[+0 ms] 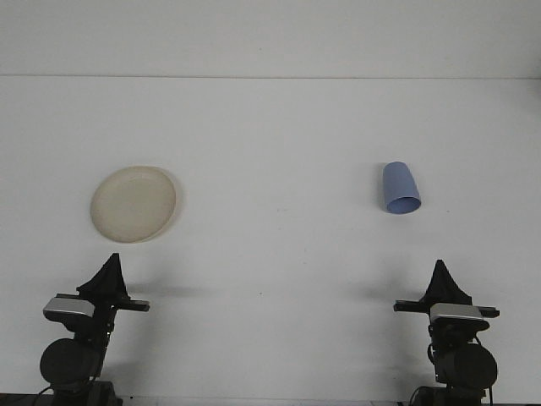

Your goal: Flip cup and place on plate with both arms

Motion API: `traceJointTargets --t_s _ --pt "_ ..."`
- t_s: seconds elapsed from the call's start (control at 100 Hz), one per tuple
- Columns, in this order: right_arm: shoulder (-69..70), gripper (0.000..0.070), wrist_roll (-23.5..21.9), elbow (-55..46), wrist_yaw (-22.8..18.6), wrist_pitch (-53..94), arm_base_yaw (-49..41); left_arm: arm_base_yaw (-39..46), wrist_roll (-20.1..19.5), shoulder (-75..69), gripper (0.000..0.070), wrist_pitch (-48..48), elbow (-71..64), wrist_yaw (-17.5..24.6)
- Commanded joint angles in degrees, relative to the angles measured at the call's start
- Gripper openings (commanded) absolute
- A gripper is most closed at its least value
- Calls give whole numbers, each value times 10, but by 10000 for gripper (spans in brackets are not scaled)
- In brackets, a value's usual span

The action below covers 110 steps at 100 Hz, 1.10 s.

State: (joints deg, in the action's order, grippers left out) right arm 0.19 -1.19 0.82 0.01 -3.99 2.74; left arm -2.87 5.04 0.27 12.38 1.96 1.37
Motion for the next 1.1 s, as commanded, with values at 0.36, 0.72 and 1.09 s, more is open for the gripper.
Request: traceJointTargets --t_s 0.36,0.72,1.09 --pt "-1 0 -10 44 -4 20 1 0 -2 0 11 6 -11 -3" --pt "100 0 -10 245 -6 226 1 0 -2 0 11 6 -11 -3" --pt "330 0 -9 486 -6 504 1 0 -2 0 11 6 -11 -3"
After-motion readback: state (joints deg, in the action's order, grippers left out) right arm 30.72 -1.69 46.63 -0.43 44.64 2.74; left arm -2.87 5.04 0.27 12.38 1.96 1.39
